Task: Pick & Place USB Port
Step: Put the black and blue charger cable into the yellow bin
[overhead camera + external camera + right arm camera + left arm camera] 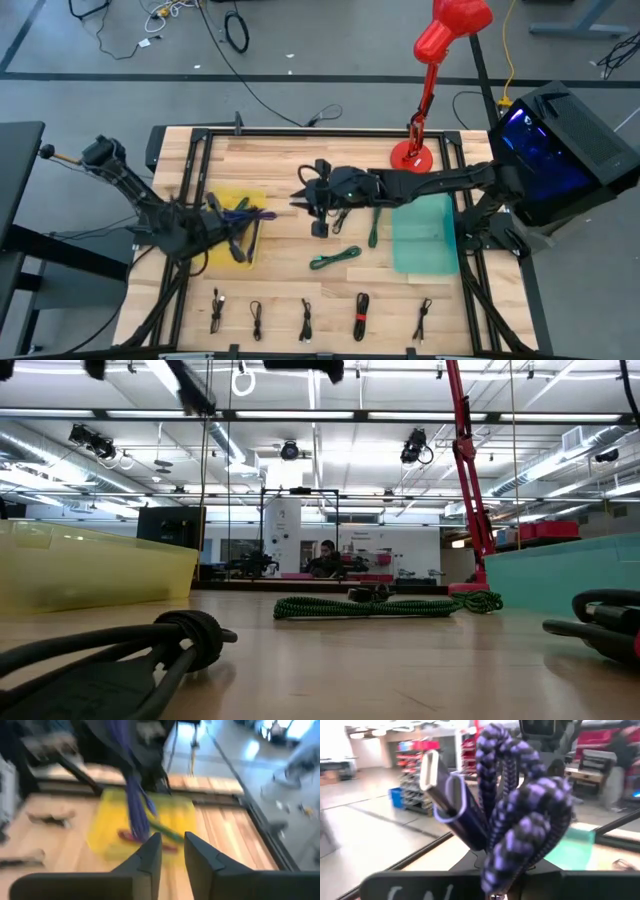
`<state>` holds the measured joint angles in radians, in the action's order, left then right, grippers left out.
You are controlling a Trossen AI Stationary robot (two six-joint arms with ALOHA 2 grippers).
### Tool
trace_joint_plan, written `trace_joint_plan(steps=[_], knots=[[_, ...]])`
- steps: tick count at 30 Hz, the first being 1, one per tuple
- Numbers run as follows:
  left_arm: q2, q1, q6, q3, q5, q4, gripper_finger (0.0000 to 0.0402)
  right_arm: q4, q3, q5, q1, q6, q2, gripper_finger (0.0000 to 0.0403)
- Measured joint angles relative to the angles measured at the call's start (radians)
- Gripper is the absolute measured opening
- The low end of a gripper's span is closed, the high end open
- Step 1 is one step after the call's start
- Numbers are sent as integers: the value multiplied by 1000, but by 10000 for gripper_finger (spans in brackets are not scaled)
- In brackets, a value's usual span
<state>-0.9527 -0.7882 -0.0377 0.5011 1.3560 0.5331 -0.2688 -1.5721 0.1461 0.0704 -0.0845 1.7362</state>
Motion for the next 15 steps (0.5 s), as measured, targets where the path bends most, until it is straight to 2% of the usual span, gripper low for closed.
trace_joint_plan(steps=[5, 10, 15], knots=[[0, -172, 145, 0, 211, -126, 19, -106, 1, 51, -42, 54, -6, 101], [5, -264, 246, 0, 216, -170, 19, -161, 34, 91, -64, 103, -3, 102], [5, -255, 333, 0, 213, -297, 19, -156, 75, 116, -76, 103, -5, 95]])
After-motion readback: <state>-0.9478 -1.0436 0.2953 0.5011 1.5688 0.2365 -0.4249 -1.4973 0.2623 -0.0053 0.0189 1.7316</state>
